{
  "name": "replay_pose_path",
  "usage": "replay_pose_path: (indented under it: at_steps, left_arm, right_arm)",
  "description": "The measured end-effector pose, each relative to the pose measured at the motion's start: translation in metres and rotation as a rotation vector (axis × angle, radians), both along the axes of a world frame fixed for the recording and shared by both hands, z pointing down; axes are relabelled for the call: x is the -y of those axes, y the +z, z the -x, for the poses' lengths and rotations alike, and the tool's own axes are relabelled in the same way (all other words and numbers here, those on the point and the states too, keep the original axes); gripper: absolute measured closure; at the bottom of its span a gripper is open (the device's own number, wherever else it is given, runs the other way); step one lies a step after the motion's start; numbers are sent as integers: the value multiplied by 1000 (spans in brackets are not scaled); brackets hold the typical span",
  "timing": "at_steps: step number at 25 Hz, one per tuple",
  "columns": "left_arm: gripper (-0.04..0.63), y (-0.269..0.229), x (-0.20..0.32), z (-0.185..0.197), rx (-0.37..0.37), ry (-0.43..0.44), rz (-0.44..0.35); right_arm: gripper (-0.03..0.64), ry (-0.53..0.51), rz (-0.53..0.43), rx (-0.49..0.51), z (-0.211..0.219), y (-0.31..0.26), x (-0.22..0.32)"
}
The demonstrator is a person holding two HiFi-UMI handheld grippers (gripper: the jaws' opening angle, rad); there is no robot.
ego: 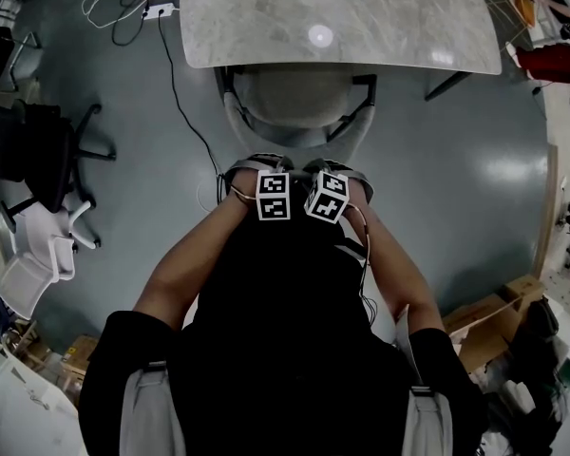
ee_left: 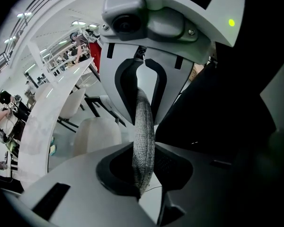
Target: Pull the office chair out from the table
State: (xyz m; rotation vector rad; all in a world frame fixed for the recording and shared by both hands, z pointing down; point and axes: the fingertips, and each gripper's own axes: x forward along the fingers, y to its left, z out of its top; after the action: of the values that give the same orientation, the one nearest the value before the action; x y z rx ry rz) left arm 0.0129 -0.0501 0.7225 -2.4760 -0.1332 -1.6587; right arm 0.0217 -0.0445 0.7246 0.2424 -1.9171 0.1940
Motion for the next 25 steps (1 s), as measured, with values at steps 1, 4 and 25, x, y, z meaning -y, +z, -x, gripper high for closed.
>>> replay_pose_path:
  at_steps: [1,4,25]
  left_arm:
    - [517,0,-4,0,2,1,0]
    - [517,1,-18,-2,7,2,1]
    - [517,2,-123,-15,28,-50,23]
  right_arm:
    - [520,1,3,1,0,0,-4]
    - [520,5,0,1,-1,0,-17]
    - [520,-42,6,5,-14,0,-122]
